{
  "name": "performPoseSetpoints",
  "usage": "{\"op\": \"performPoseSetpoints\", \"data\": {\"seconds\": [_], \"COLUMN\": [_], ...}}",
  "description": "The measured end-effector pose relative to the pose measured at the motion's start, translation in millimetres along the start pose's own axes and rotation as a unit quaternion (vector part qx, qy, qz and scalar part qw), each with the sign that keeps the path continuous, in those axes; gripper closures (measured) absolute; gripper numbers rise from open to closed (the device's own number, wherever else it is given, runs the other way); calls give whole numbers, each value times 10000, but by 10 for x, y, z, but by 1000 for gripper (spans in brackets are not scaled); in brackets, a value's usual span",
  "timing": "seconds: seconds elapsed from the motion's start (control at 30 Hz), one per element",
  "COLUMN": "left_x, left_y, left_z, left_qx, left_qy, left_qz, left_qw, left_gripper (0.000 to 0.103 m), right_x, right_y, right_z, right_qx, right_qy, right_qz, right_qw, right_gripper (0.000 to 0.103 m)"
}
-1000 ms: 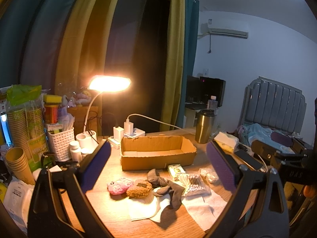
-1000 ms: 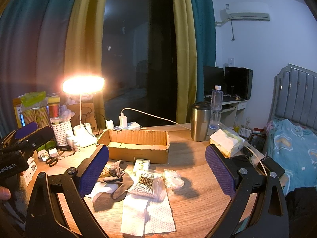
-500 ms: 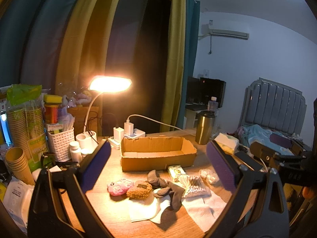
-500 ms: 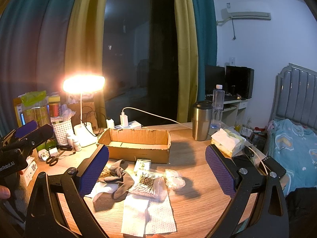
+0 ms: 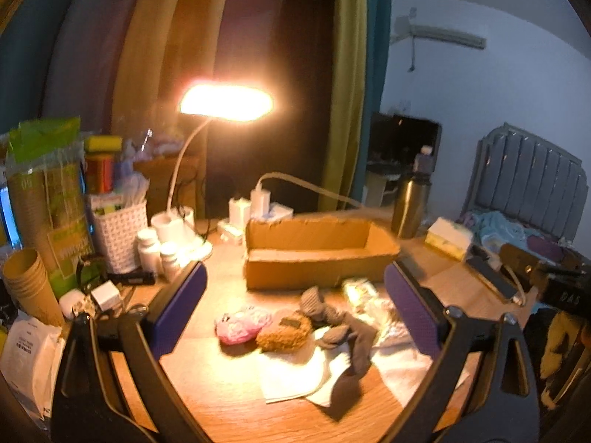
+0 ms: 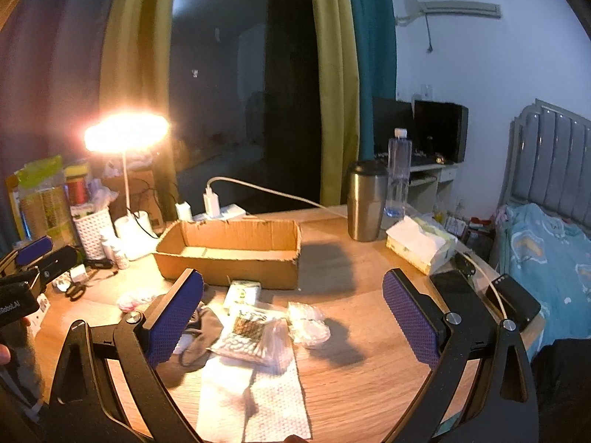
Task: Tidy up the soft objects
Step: 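Move the left gripper onto the pink heart plush while the right gripper approaches the bubble wrap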
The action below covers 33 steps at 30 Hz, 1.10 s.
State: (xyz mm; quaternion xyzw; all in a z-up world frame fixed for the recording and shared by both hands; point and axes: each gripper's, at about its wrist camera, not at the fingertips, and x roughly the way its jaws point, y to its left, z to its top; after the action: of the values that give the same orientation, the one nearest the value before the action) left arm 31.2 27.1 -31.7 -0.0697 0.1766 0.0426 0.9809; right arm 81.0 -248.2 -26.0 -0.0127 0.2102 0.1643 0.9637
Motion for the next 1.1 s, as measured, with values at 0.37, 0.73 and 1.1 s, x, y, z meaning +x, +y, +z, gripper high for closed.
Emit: {"op": "performPoseSetpoints", "data": {"seconds": [0.37,0.73,1.1], "left_x": [596,1200,1632], "left_y": [366,625,728], "left_z": [-188,-413,-634], "left_qx": [-173,-206,-438], "left_qy": [844,1676,2384], "left_qz": [589,911,768], "left_qw": [9945,9814,9671], "left_gripper": [5,6,6], "right_x": [546,1184,1566], "right_y": [-233,-371,-377], "right_z": [-147,-359,-464], "right_qx": [186,308,270], "right_qy": [603,1370,1834], "right_qz": [-56,-24,96], "right_qw": [9980,9901,9826], "right_gripper": [3,3,7]}}
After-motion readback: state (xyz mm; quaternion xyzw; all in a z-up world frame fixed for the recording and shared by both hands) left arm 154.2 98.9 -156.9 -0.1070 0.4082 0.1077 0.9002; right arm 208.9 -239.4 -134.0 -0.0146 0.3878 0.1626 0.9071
